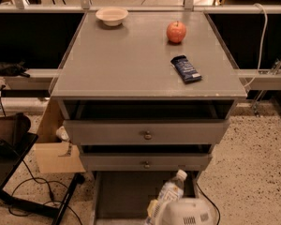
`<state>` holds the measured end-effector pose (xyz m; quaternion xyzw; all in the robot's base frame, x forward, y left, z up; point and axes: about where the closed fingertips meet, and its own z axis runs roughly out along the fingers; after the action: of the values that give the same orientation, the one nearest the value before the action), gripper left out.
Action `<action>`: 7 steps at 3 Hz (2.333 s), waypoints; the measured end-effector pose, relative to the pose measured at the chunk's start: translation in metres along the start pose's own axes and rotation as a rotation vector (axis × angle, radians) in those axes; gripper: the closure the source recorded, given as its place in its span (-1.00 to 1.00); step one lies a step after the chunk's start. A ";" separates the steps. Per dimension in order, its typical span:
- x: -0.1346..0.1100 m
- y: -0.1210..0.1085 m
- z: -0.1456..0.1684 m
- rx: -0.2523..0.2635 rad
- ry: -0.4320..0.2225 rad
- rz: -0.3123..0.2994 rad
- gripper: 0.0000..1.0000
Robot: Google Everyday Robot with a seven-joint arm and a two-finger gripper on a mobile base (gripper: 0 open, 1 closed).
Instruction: Pick blue plastic bottle from bottom drawer and place on counter
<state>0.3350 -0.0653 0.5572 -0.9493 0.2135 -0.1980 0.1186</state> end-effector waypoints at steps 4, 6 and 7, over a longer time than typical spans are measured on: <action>0.092 -0.114 -0.021 0.102 0.010 0.047 1.00; 0.172 -0.198 -0.169 0.180 0.107 0.056 1.00; 0.204 -0.228 -0.224 0.188 0.117 -0.021 1.00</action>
Offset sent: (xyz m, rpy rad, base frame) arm 0.0593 0.0248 0.0211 0.0249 -0.0008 -0.0219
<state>0.4908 0.0114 0.8945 -0.9229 0.1908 -0.2734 0.1926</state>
